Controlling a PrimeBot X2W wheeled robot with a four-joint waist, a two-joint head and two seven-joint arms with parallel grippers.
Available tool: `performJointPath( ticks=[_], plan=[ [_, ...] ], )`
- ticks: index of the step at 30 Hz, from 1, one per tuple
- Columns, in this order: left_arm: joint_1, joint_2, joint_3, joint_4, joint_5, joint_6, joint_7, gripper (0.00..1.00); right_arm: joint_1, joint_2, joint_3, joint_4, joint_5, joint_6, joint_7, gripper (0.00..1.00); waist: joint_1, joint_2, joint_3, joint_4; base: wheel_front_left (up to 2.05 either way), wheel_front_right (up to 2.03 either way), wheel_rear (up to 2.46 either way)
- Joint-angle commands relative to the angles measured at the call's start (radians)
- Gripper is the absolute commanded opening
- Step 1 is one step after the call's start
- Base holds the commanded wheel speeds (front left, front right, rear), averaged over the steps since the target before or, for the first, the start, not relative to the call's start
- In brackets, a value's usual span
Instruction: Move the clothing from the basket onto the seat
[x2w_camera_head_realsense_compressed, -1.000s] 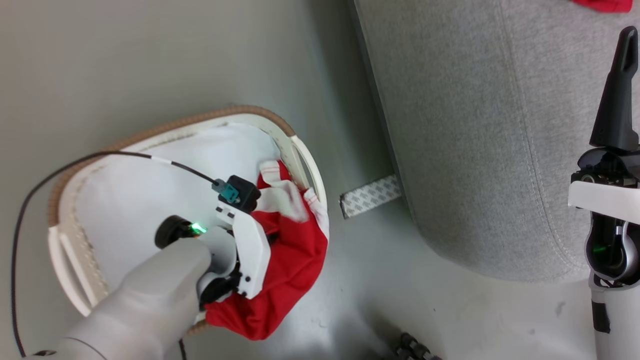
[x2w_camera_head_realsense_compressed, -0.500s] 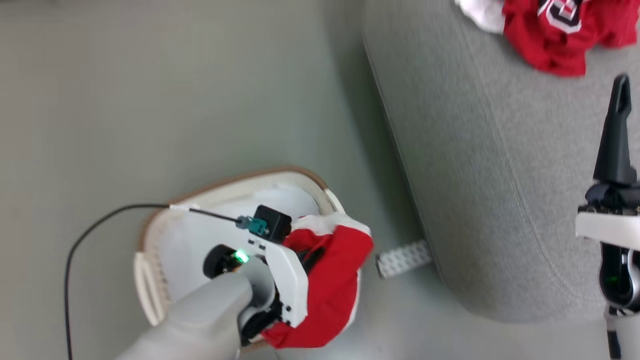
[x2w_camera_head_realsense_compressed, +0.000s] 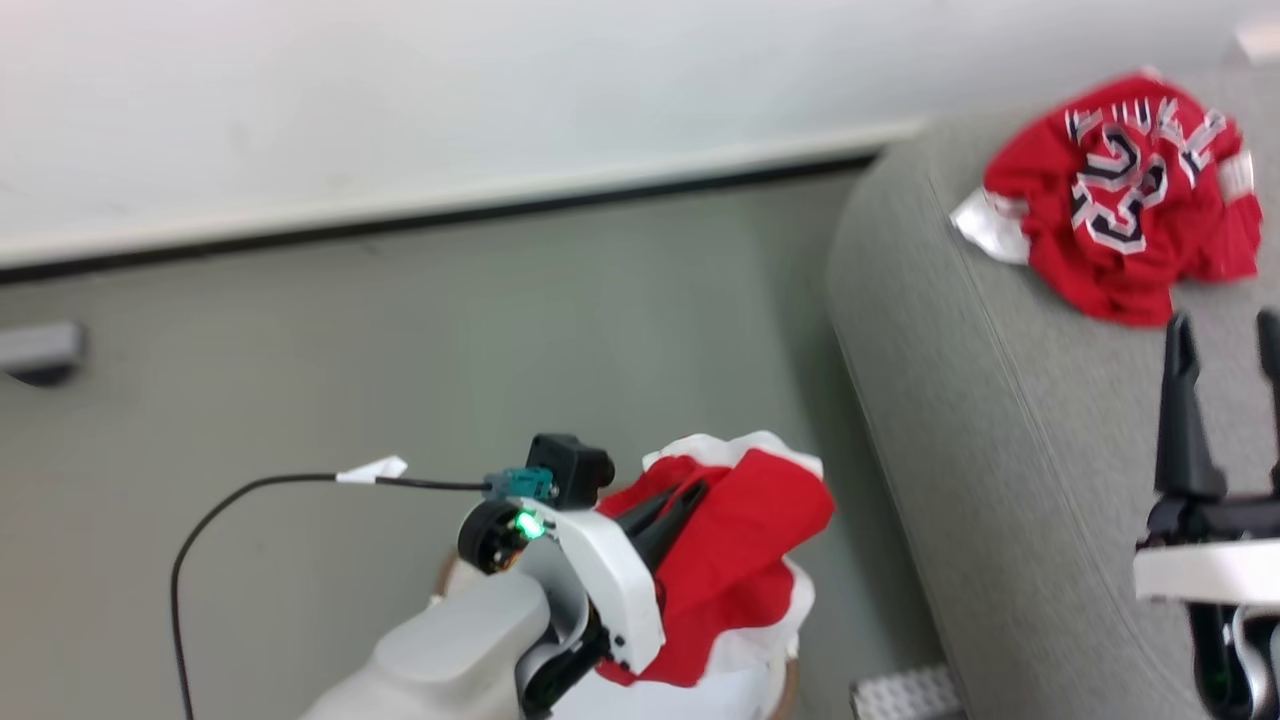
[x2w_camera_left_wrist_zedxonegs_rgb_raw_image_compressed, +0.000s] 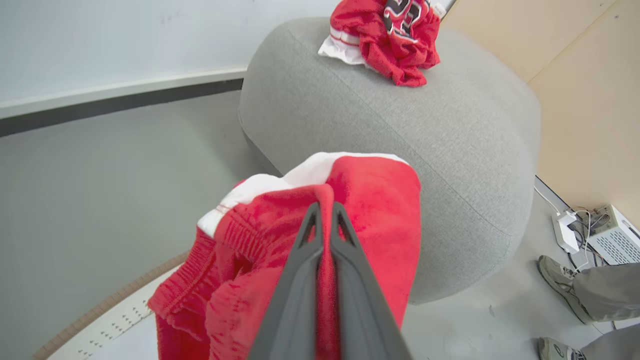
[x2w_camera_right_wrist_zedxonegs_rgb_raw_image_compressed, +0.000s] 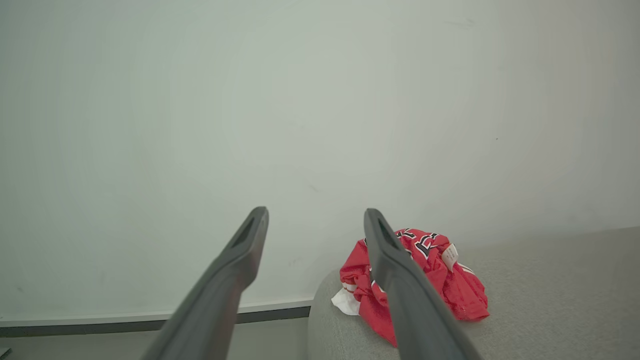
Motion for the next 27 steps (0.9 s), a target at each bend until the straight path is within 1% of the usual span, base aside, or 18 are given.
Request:
performJointPath(
  ticks=[1,4,6,9,12,15,21,27],
  plan=[
    [-0.007,-0.003,0.011,-0.01,0.011,0.0,-0.009,0.0,0.029,-0.012,0.002,0.011,0.005,-0.002,0.001,1.0,0.0003,0.0,-0.094,0.069,0.0,0.0,0.0],
    [-0.015,-0.007,0.051,-0.033,0.036,0.0,-0.015,0.0,0.068,-0.008,0.012,0.014,0.008,-0.002,0.001,1.0,0.0003,0.0,-0.143,0.093,0.0,0.0,0.0],
    [-0.019,-0.008,0.102,-0.068,0.065,0.007,-0.015,0.0,0.094,-0.003,0.017,0.015,0.012,-0.002,0.001,1.0,0.0003,0.0,-0.172,0.107,0.0,0.0,0.0],
    [-0.01,0.001,0.175,-0.132,0.12,0.027,-0.014,0.0,0.126,0.004,0.034,0.019,0.018,-0.002,0.001,1.0,0.0003,0.0,-0.204,0.122,0.0,0.0,0.0],
    [-0.007,0.019,0.235,-0.197,0.182,0.057,-0.014,0.0,0.141,0.01,0.065,0.029,0.027,-0.002,0.001,1.0,0.0003,0.0,-0.222,0.129,0.0,0.0,0.0],
    [-0.002,0.03,0.291,-0.261,0.217,0.078,-0.014,0.0,0.149,0.015,0.097,0.038,0.032,-0.002,0.001,1.0,0.0003,0.0,-0.236,0.133,0.0,0.0,0.0],
    [0.002,0.058,0.342,-0.33,0.247,0.11,-0.014,0.0,0.16,0.023,0.145,0.051,0.04,-0.002,0.001,1.0,0.0003,0.0,-0.256,0.135,0.0,0.0,0.0],
    [0.021,0.072,0.351,-0.35,0.239,0.122,-0.014,0.0,0.158,0.017,0.169,0.061,0.045,-0.002,0.001,1.0,0.0003,0.0,-0.271,0.137,0.0,0.0,0.0]
  ],
)
